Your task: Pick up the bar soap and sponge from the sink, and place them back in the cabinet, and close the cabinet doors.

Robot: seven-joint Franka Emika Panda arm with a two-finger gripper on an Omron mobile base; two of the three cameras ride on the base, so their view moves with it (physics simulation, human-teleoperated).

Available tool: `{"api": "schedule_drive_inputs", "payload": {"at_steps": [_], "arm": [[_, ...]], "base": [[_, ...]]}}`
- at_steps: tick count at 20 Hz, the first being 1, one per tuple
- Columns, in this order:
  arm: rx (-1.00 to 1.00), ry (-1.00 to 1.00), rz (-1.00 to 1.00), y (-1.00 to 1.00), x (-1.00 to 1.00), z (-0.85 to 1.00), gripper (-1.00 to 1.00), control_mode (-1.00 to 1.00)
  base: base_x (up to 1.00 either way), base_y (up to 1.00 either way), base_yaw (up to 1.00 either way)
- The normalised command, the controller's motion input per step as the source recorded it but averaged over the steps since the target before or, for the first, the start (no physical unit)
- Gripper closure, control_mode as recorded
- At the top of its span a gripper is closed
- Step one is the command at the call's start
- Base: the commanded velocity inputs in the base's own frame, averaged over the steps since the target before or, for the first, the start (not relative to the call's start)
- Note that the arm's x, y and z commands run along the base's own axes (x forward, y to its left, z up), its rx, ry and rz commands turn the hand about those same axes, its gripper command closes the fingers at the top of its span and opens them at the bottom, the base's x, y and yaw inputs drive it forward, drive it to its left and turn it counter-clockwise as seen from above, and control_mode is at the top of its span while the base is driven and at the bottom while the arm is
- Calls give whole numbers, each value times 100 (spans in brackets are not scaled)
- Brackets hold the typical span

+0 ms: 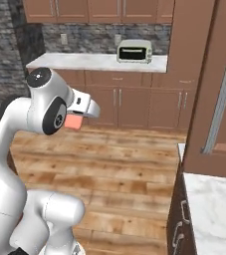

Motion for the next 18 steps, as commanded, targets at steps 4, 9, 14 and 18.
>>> {"api": "schedule_drive_inputs", "payload": {"at_steps": [4,9,14,18], "arm": [[0,0,0,0,0,0,100,100],[0,0,0,0,0,0,100,100],[0,0,0,0,0,0,100,100],[0,0,0,0,0,0,100,100]], "base": [[80,0,0],[61,0,0],[18,-2,-26],[0,-6,-47]]}}
